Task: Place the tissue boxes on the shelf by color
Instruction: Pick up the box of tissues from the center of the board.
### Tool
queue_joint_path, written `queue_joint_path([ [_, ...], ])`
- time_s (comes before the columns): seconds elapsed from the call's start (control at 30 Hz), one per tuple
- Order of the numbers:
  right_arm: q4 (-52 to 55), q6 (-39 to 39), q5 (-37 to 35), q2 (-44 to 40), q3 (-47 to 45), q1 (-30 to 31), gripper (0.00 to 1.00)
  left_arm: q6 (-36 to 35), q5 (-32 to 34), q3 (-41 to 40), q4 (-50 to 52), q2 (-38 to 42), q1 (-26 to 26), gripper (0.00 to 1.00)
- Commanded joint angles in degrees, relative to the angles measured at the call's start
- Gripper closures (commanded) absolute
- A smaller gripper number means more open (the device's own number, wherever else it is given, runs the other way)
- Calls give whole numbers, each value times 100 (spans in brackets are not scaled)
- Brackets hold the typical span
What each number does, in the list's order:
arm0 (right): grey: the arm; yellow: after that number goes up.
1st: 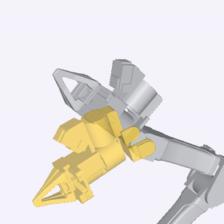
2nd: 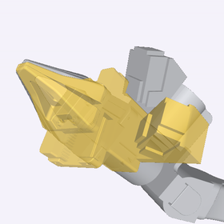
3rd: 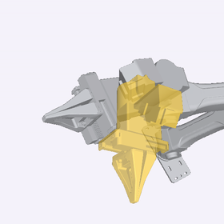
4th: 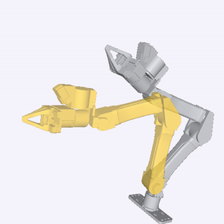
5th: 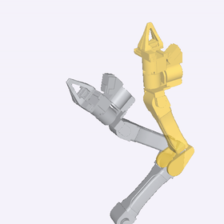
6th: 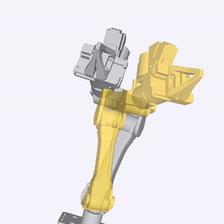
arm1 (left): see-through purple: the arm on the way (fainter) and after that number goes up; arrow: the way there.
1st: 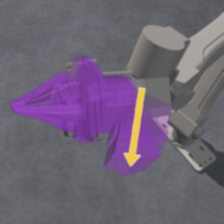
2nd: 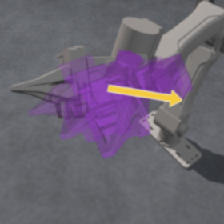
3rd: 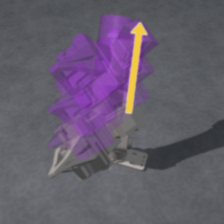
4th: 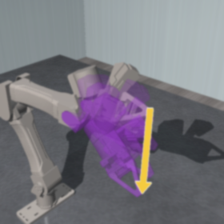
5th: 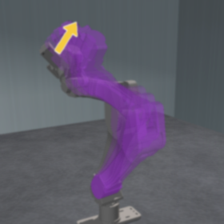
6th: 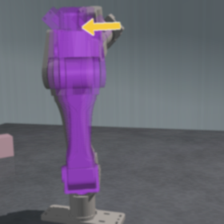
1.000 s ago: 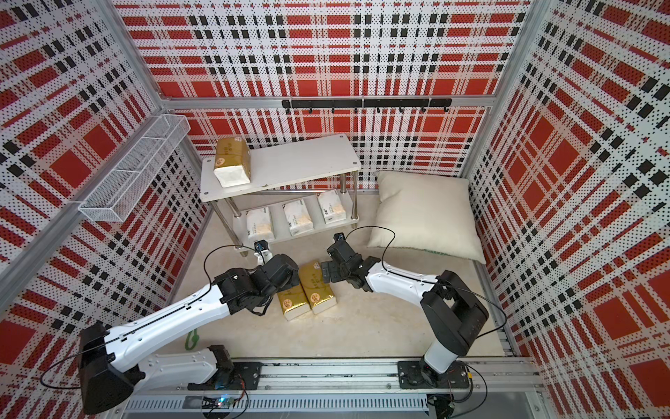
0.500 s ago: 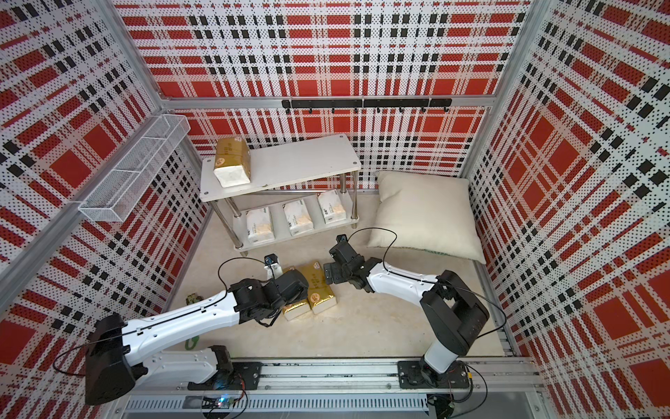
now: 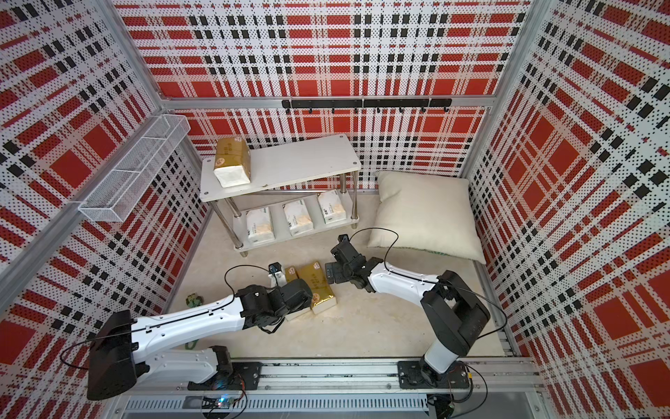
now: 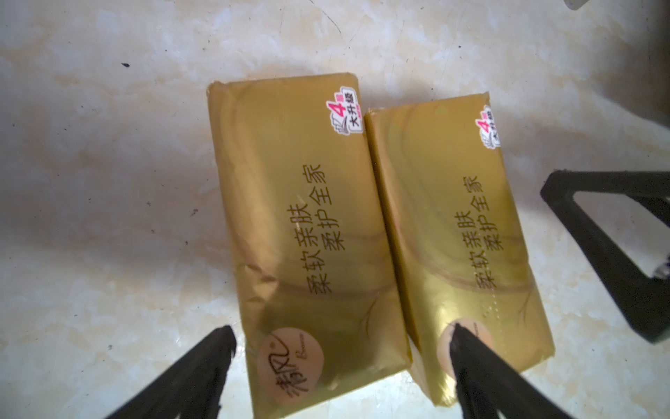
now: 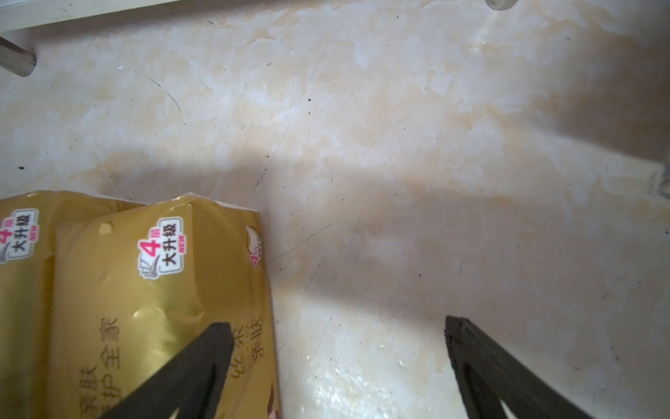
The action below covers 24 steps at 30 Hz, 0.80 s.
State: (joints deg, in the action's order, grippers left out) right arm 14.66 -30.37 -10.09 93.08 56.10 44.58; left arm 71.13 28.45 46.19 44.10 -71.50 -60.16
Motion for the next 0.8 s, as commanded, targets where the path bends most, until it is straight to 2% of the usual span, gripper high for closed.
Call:
queue_joint_path([
  [0.0,-102,-22,22,-158,-75,-28,0,51,-34,-40,-63,-123,-64,2],
  [0.77,-208,-5,95,-237,-202,-125,0,278,112,-310,-329,-558,-69,1],
])
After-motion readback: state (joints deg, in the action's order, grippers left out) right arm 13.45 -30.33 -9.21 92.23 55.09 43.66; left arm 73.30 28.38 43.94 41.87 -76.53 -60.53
